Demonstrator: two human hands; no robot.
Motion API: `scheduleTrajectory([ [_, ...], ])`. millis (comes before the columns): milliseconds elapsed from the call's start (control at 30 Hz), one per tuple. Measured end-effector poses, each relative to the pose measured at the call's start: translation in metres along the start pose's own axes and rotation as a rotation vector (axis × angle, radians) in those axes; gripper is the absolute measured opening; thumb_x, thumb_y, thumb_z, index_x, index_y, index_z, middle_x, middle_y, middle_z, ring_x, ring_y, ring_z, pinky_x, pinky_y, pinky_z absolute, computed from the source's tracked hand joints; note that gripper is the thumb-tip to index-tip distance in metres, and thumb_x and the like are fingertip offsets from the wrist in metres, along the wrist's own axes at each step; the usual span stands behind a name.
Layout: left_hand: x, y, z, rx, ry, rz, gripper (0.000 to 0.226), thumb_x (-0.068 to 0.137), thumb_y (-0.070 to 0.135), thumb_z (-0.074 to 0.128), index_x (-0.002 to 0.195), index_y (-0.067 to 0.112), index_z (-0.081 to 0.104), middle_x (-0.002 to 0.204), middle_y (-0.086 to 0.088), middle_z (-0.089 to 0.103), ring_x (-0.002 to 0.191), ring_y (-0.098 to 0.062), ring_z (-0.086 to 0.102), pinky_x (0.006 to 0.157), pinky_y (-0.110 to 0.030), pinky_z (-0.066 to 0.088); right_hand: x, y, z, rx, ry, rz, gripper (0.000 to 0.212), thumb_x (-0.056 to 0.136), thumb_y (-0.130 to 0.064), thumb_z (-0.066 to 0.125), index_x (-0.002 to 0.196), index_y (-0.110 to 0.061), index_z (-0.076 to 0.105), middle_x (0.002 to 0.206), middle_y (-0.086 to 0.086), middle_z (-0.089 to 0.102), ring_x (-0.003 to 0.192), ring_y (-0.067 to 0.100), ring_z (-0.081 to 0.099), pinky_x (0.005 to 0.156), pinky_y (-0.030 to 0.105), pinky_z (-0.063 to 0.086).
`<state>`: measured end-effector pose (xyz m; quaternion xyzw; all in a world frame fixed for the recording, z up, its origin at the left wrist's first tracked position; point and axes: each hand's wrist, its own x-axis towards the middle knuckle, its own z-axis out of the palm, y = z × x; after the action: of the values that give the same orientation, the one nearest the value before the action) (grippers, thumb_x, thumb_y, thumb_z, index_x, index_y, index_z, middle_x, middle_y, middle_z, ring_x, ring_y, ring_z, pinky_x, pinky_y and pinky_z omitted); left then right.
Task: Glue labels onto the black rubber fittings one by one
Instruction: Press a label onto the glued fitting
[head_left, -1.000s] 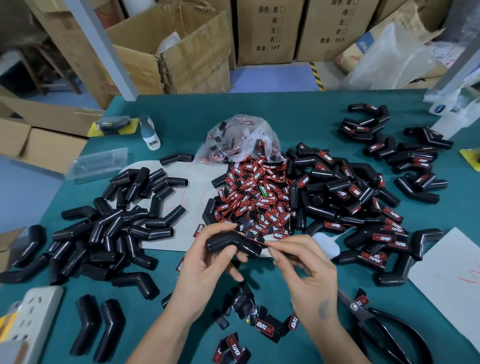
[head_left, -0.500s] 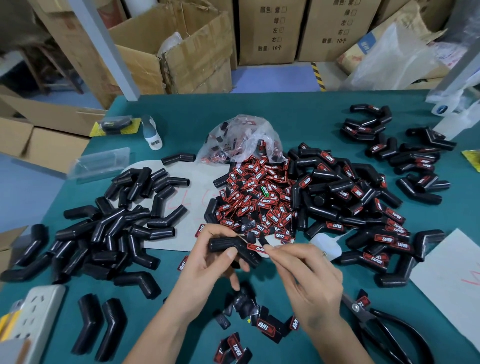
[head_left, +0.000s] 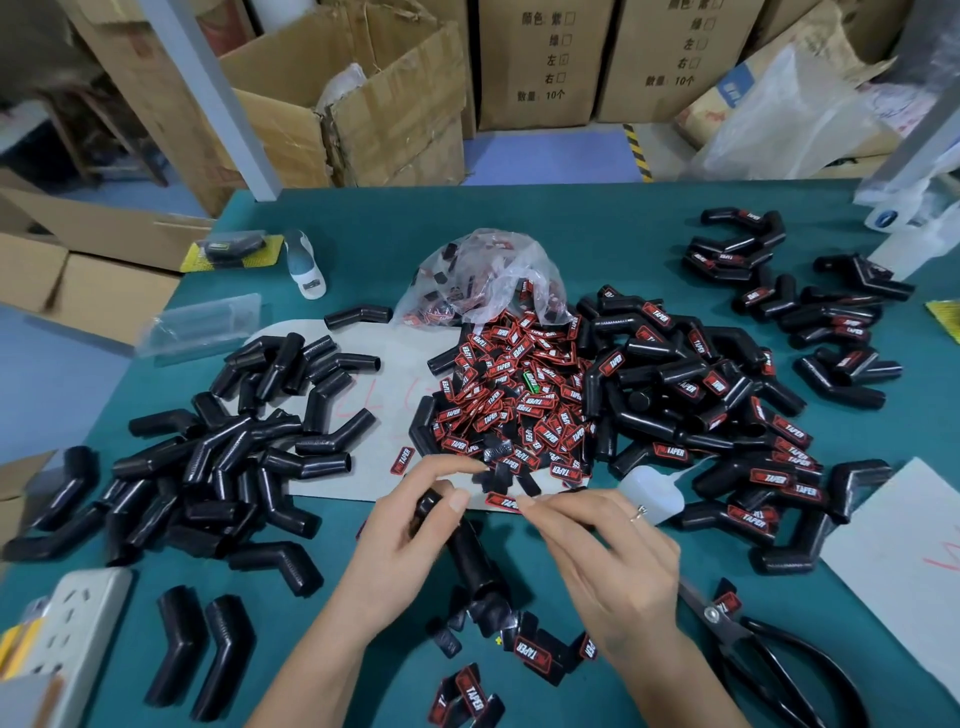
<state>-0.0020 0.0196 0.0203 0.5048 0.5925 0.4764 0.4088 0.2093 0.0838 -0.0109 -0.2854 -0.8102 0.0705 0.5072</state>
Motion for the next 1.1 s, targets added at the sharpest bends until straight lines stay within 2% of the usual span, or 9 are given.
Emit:
scheduleTrajectory([
  [100,0.000,-0.001,-0.005,0.003,-0.069,-0.015,0.029,0.101,0.050,0.055,0.125,0.039,0.068,0.083,0.018,0.056,0.057,0.001,0.046,0.056,-0.009,0.038,0.000,0.000,-0.001,-0.007,-0.033,0.001,0.033,0.090,0.001,0.080,0.118,-0.017,0.078,0.102,-0.001,0.074,0.088,0.020,0.071,0.064,0.034,0.057],
  [233,0.000,0.002,0.000,0.025,-0.143,0.038,0.020,0.103,0.039,0.056,0.119,0.038,0.068,0.096,0.025,0.062,0.065,0.011,0.053,0.064,-0.001,0.039,0.003,-0.003,-0.003,-0.008,-0.062,-0.003,0.029,0.092,-0.001,0.078,0.117,-0.018,0.081,0.102,-0.003,0.074,0.088,0.019,0.070,0.064,0.033,0.056],
  [600,-0.001,0.003,0.002,0.098,-0.118,0.098,0.016,0.103,0.039,0.056,0.116,0.041,0.067,0.096,0.024,0.063,0.070,0.010,0.055,0.068,-0.003,0.041,0.002,-0.004,-0.001,-0.011,-0.052,0.009,0.032,0.092,-0.002,0.079,0.118,-0.020,0.079,0.103,-0.004,0.073,0.088,0.018,0.069,0.064,0.032,0.055],
  [733,-0.003,0.003,0.003,0.219,-0.052,0.163,0.018,0.103,0.039,0.056,0.118,0.044,0.063,0.101,0.017,0.068,0.086,-0.007,0.063,0.082,-0.020,0.049,0.004,-0.006,-0.001,0.033,-0.092,0.113,0.028,0.096,-0.005,0.076,0.118,-0.021,0.079,0.104,-0.006,0.073,0.088,0.016,0.068,0.069,0.030,0.055],
  [800,-0.004,0.001,0.003,0.324,-0.030,0.150,0.020,0.102,0.046,0.054,0.121,0.048,0.060,0.097,0.010,0.070,0.079,-0.019,0.065,0.080,-0.039,0.055,0.007,-0.009,-0.002,0.101,-0.094,0.216,0.020,0.101,-0.012,0.070,0.116,-0.019,0.080,0.104,-0.008,0.071,0.091,0.014,0.068,0.076,0.027,0.054],
  [833,-0.005,0.000,0.003,0.404,-0.015,0.148,0.022,0.101,0.050,0.053,0.123,0.050,0.058,0.092,0.008,0.071,0.071,-0.019,0.063,0.075,-0.042,0.056,0.008,-0.011,-0.003,0.143,-0.093,0.270,0.018,0.102,-0.017,0.067,0.115,-0.018,0.081,0.104,-0.008,0.070,0.093,0.013,0.069,0.079,0.026,0.054],
  [900,-0.005,-0.002,0.003,0.559,0.023,0.206,0.023,0.101,0.051,0.051,0.124,0.051,0.054,0.081,0.010,0.068,0.057,-0.008,0.051,0.064,-0.035,0.053,0.012,-0.014,-0.004,0.207,-0.122,0.350,0.019,0.102,-0.025,0.067,0.113,-0.017,0.081,0.104,-0.008,0.069,0.096,0.013,0.069,0.082,0.029,0.055],
  [967,-0.005,-0.001,0.005,0.635,0.045,0.267,0.021,0.104,0.049,0.052,0.124,0.047,0.056,0.073,0.019,0.059,0.054,-0.004,0.044,0.057,-0.024,0.047,0.015,-0.016,-0.004,0.224,-0.175,0.379,0.022,0.100,-0.031,0.068,0.112,-0.017,0.081,0.102,-0.008,0.069,0.096,0.014,0.068,0.080,0.033,0.056],
  [1100,-0.003,-0.001,0.005,0.692,0.064,0.375,0.019,0.106,0.042,0.055,0.123,0.040,0.063,0.083,0.022,0.057,0.061,0.012,0.039,0.059,-0.011,0.035,0.015,-0.017,-0.004,0.213,-0.231,0.382,0.026,0.099,-0.037,0.069,0.112,-0.017,0.080,0.102,-0.007,0.068,0.096,0.015,0.066,0.077,0.037,0.058],
])
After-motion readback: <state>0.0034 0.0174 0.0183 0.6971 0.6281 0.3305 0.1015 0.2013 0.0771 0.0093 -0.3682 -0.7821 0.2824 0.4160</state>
